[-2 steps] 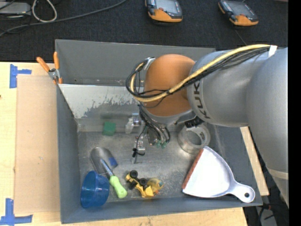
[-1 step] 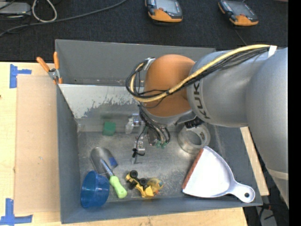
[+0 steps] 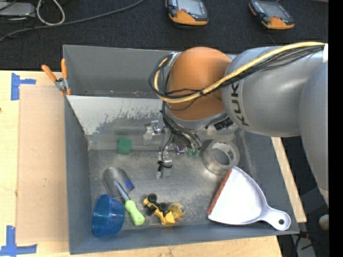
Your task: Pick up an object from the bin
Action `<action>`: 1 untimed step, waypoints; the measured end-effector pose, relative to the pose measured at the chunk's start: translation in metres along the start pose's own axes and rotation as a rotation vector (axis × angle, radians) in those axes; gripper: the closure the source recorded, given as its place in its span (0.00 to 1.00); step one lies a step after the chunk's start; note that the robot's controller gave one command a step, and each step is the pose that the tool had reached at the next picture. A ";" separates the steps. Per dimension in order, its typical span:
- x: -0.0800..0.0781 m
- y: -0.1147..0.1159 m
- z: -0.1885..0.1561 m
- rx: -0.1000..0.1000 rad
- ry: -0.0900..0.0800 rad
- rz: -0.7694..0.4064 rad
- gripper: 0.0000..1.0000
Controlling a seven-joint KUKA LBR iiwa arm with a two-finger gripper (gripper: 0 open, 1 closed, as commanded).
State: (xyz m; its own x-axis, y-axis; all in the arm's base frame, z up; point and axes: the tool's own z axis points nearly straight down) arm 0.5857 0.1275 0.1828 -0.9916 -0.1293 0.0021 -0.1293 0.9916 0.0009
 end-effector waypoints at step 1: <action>-0.005 -0.008 0.025 -0.001 0.001 -0.025 0.00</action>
Offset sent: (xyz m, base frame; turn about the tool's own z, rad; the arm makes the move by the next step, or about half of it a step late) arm 0.0278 0.0515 -0.0301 -0.1008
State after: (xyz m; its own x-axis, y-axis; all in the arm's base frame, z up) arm 0.5917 0.1199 0.1575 -0.9881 -0.1541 0.0031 -0.1541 0.9881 0.0022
